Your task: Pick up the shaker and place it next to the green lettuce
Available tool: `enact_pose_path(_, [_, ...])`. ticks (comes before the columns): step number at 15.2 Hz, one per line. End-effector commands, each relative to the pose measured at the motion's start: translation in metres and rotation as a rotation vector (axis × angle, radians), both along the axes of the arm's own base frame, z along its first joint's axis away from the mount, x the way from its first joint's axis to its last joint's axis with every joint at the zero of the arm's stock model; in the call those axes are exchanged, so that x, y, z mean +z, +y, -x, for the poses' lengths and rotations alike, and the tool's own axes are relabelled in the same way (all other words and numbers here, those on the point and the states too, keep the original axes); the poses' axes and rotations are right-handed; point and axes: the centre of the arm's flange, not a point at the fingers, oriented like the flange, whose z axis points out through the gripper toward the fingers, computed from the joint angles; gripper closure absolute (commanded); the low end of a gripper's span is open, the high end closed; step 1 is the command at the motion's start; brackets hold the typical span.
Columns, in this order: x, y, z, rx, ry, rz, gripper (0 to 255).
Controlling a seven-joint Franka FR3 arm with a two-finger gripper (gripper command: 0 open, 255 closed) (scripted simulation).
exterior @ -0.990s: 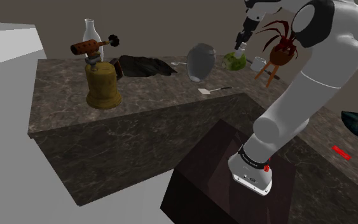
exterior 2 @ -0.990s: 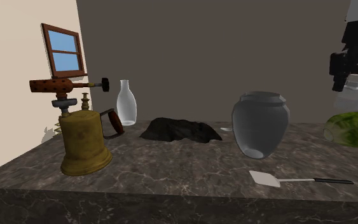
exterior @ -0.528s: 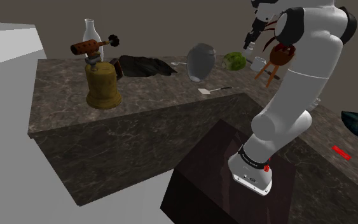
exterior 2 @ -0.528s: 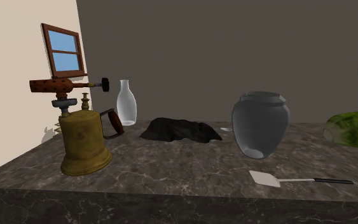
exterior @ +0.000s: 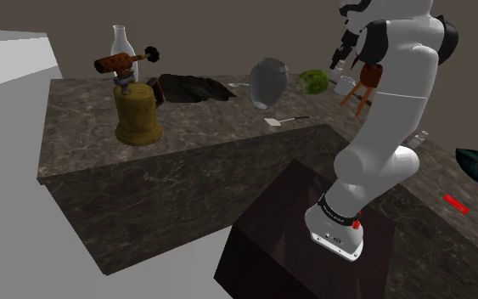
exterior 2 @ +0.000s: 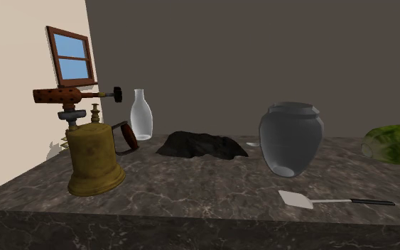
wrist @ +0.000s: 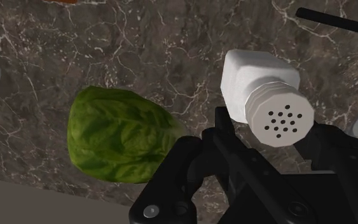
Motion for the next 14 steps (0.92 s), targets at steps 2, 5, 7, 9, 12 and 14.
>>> enact_pose_path(2, [-0.016,-0.001,0.0,0.0,0.0,0.0,255])
enact_pose_path(5, [-0.032,-0.001,0.0,0.0,0.0,0.0,255])
enact_pose_path(7, [-0.042,-0.001,0.0,0.0,0.0,0.0,255])
enact_pose_path(9, [-0.053,-0.001,0.0,0.0,0.0,0.0,255])
enact_pose_path(12, [-0.069,-0.001,0.0,0.0,0.0,0.0,255])
enact_pose_path(14, [-0.079,-0.001,0.0,0.0,0.0,0.0,255])
